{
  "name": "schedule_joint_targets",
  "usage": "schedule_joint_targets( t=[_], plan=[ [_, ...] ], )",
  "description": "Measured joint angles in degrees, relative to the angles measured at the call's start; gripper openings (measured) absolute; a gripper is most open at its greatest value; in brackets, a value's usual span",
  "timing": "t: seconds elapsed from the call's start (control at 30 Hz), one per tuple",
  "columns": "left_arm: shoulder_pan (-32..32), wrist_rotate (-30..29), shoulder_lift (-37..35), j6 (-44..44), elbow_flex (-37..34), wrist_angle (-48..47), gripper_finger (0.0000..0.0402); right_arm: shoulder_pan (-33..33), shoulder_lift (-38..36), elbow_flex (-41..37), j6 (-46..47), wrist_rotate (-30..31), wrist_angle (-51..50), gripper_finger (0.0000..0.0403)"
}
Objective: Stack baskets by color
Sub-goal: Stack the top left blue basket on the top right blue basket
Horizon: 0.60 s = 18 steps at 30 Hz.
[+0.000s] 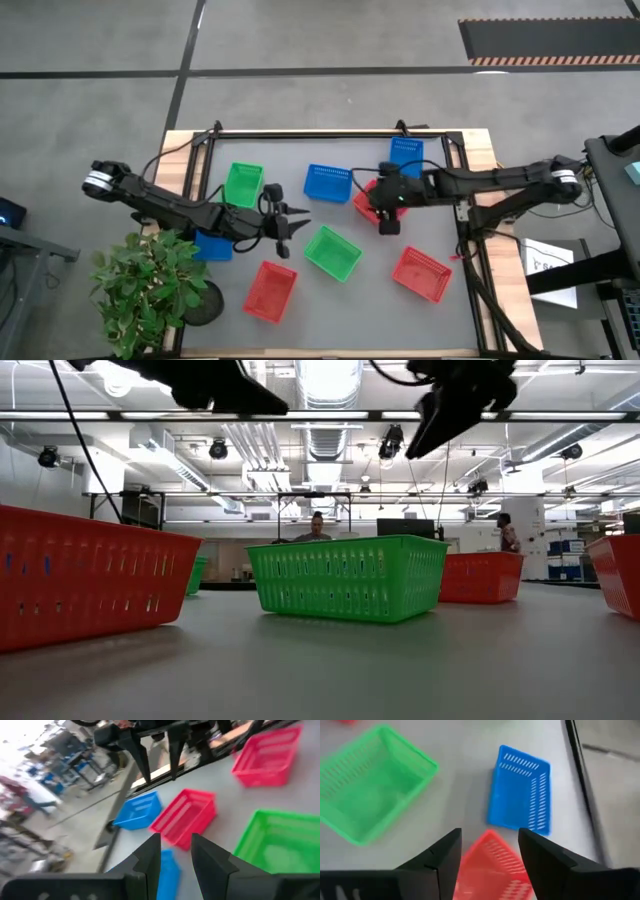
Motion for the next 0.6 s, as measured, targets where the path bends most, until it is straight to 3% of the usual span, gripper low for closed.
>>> schedule_joint_targets(
  t=[0.1,0.37,0.6],
  plan=[
    [0.0,-3.0,-0.6,4.3,-0.6,0.1,0.0090,-2.5,3.8,2.8,-10.8,-0.1,-1.3,0.0181],
    [0.0,-3.7,-0.6,9.0,-1.3,-0.5,0.0090,-6.5,14.2,7.6,-31.9,-0.7,-1.4,0.0160],
    [0.0,-4.8,-2.1,9.0,-1.5,-1.0,0.0090,-9.4,20.6,10.3,-32.7,-6.7,-2.3,0.0145]
  ],
)
